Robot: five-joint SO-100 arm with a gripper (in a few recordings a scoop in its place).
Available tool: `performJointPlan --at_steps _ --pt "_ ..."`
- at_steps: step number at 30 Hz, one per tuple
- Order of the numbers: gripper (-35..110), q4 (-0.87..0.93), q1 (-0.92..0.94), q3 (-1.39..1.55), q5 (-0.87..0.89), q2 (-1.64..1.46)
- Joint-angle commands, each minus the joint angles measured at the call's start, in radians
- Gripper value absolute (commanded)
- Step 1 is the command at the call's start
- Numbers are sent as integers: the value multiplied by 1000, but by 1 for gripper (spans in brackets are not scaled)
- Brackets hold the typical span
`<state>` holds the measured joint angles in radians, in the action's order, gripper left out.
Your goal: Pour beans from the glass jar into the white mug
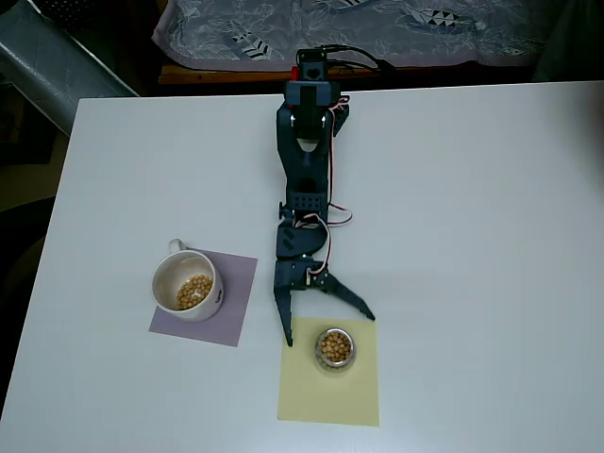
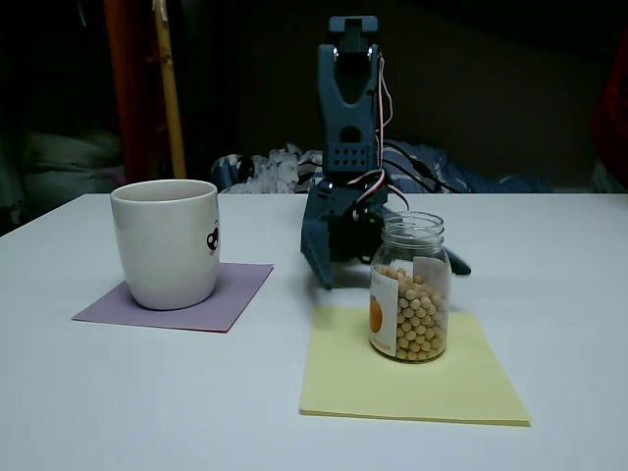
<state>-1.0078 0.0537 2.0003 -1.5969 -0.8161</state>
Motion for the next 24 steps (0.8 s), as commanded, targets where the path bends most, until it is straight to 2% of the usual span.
performJointPlan --at_steps 1,7,14,20,24 --pt "64 34 9 -106 9 21" --pt "63 106 -6 -252 21 86" --pt "57 141 -29 -291 40 100" --pt "35 141 -55 -270 67 77" --pt "30 141 -58 -238 97 38"
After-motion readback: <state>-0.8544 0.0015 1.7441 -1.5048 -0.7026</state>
